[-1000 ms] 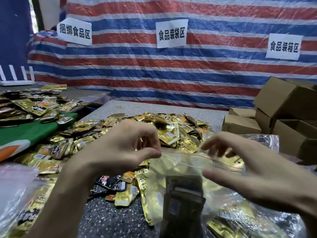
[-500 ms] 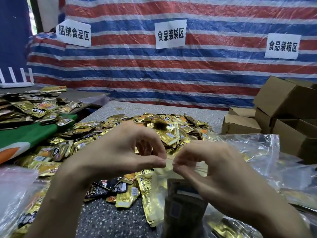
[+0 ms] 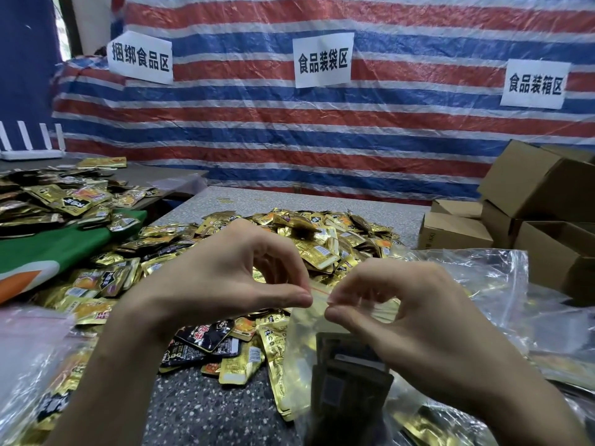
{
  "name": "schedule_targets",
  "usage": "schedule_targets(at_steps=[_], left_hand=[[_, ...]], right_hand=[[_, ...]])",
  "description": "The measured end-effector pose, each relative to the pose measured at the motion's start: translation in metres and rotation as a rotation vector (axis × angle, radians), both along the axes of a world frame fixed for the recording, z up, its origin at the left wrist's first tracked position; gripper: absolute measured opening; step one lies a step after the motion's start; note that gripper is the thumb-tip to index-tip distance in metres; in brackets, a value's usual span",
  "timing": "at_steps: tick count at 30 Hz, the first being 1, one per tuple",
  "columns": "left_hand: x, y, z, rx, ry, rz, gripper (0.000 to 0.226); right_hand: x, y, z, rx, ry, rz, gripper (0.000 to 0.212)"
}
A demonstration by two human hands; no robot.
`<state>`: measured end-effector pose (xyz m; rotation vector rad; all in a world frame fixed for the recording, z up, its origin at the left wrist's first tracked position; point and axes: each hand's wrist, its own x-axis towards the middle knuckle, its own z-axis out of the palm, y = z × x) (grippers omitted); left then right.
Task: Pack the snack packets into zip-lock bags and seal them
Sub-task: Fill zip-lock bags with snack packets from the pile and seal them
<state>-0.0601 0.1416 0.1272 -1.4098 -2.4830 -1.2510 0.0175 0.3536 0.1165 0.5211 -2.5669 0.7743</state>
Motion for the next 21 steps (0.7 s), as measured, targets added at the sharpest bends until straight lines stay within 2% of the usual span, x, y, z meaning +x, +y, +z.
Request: schedule_targets(at_steps=[3, 8, 14, 21], left_hand=[[-0.0009, -0.0005, 0.0, 0.013, -0.02, -0.019, 0.013], [-0.0014, -0.0022, -0.0008, 0.016, -0.015, -0.043, 0.011], [-0.003, 0.0024, -0.0017, 0.039, 0.112, -0.065, 0.006], [-0.0046, 0.0059, -0.0051, 0.044, 0.08, -0.097, 0.009]], right_hand=[[0.0002, -0.0008, -0.0001, -0.014, 0.007, 0.005, 0.03], [-0.0005, -0.0021, 0.0004, -0.006, 0.018, -0.001, 0.022], [0.0, -0.0041, 0.0, -0.014, 0.028, -0.005, 0.026], [-0.0009, -0.0073, -0.0039, -0.024, 0.067, 0.012, 0.02]])
